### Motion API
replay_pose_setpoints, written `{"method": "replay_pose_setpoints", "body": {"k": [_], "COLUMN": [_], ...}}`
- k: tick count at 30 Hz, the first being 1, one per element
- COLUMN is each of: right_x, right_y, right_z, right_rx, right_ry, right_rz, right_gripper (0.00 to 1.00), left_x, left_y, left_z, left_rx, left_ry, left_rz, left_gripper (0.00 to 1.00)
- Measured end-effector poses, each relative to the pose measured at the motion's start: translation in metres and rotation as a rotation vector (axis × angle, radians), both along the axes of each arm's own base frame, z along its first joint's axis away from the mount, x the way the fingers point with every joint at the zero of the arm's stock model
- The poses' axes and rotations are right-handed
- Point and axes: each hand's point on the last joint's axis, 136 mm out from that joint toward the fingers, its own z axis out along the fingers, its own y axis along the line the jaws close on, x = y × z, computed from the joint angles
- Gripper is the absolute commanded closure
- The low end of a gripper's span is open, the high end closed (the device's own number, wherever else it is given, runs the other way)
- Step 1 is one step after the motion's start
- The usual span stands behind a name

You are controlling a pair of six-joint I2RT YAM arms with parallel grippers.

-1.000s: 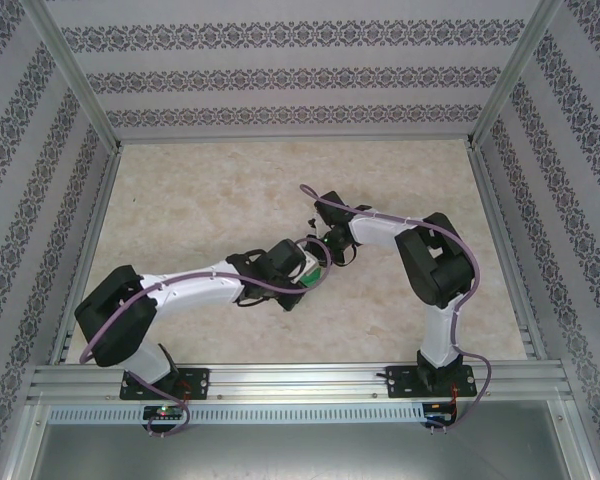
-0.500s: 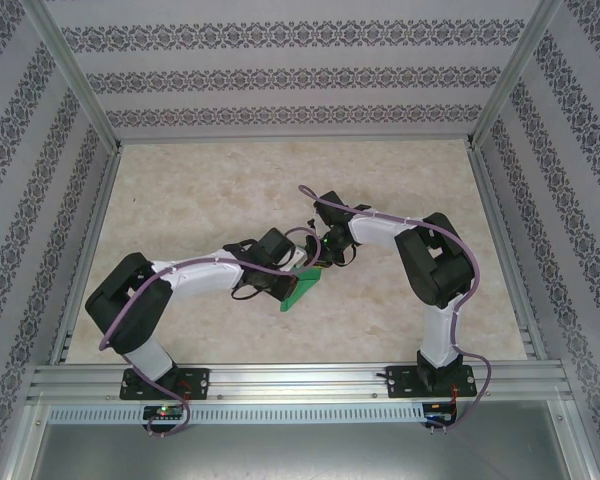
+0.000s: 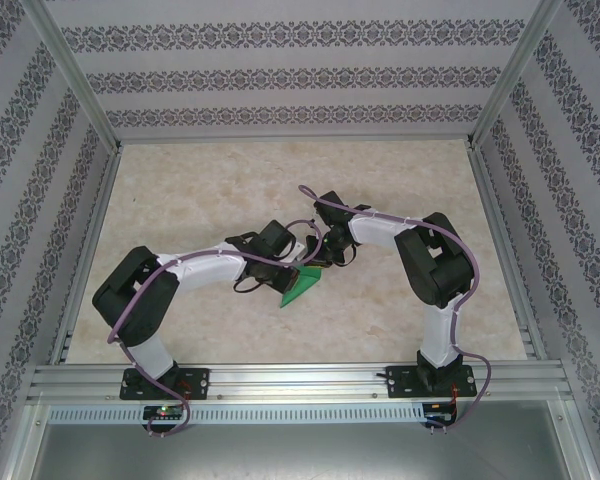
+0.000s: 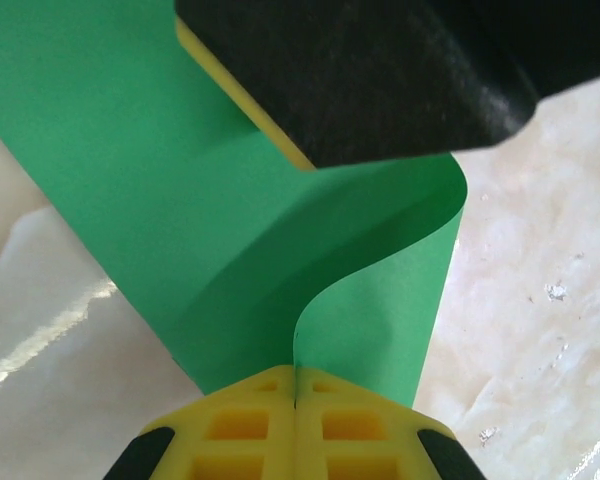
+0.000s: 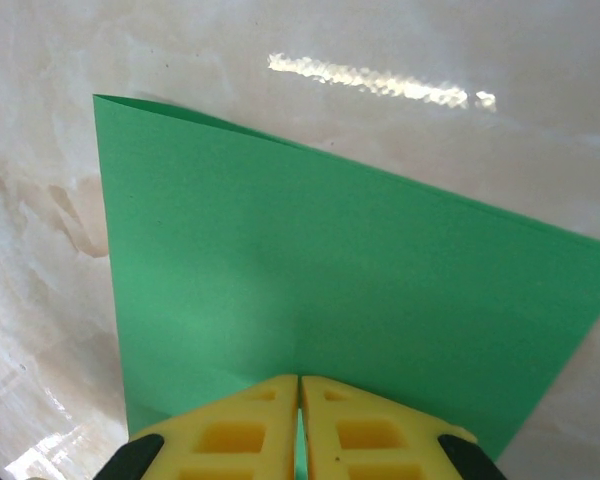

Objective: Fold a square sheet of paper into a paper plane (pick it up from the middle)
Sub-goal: Third fold the triangle at the center of the table.

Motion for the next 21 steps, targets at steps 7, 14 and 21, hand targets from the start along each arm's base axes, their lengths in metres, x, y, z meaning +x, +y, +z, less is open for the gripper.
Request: {"method": "replay_pose_setpoints", "body": {"k": [7, 14, 21], "right_x": [0.000, -0.001, 0.000], "right_y": [0.000, 0.001, 0.001], "right_z": [0.000, 0.000, 0.000], "right_rx": [0.000, -0.003, -0.005], "right_ry": [0.000, -0.002, -0.006], "right_rz": [0.000, 0.002, 0.004], "right_gripper": [0.89, 0.89, 0.88], "left_x": [0.002, -0.010, -0.010], "left_y": [0.003, 0.002, 0.003], "left_z": [-0.001, -0.005, -0.007], "left_rx": [-0.001, -0.030, -0.025], "left_ry": [0.009, 0.068, 0.074], "left_rz": [0.012, 0.003, 0.016], "left_gripper": [1.00, 0.99, 0.99]}}
